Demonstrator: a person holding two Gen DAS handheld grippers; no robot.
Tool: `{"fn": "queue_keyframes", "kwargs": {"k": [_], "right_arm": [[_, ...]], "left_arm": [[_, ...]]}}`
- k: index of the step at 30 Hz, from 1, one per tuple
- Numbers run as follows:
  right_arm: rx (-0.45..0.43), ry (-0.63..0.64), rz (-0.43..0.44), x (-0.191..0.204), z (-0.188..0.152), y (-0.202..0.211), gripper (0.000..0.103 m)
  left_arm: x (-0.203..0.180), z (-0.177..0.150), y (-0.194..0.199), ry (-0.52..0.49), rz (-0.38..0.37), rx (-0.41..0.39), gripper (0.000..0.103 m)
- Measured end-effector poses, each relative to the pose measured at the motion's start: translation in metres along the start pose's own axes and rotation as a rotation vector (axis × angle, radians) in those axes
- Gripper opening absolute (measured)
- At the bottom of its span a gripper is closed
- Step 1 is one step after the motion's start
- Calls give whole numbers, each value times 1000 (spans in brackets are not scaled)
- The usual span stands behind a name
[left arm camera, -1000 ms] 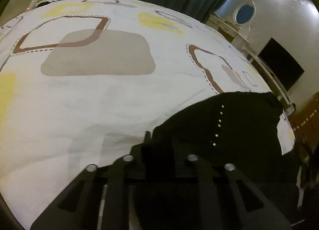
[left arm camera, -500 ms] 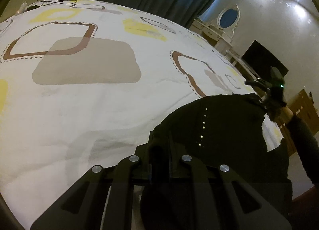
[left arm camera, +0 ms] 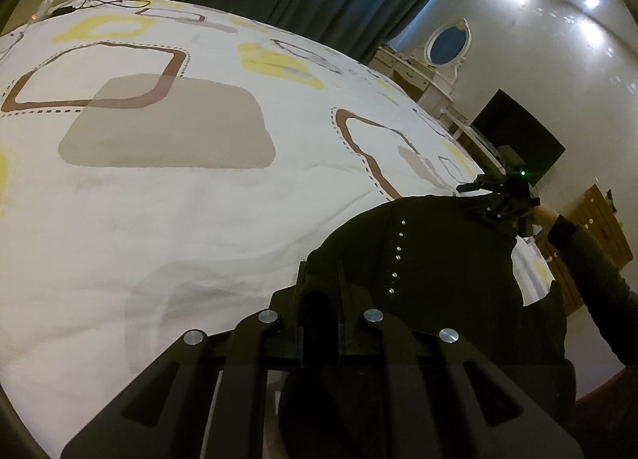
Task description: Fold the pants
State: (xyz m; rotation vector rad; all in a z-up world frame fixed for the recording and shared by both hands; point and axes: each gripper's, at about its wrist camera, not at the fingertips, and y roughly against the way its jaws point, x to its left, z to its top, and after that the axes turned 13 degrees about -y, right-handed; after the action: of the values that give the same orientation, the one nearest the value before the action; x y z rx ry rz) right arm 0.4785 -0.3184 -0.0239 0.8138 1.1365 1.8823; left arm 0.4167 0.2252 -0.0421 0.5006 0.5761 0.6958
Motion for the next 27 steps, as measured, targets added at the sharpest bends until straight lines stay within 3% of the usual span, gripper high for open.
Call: {"fn": "queue_keyframes", "kwargs": {"k": [3, 5, 8, 13, 18, 27], "right_arm": [[13, -2, 22, 4, 0, 2, 46], [21, 12, 19, 10, -3, 5, 21], [9, 50, -41, 23, -8, 11, 8], [-112, 78, -143, 48, -23, 47, 6], [-272, 97, -180, 79, -60, 106, 6], [-454, 78, -225, 141, -182, 177, 6]], "left_arm": [[0, 0, 1, 1, 3, 0, 11], [-1, 0, 0, -2, 12, 5, 11], [-3, 1, 0, -5, 23, 6, 11], [-10, 3, 8, -3, 36, -7, 11], [-26, 10, 35, -11, 19, -75, 11], [-87, -16, 107, -66, -47, -175, 11]]}}
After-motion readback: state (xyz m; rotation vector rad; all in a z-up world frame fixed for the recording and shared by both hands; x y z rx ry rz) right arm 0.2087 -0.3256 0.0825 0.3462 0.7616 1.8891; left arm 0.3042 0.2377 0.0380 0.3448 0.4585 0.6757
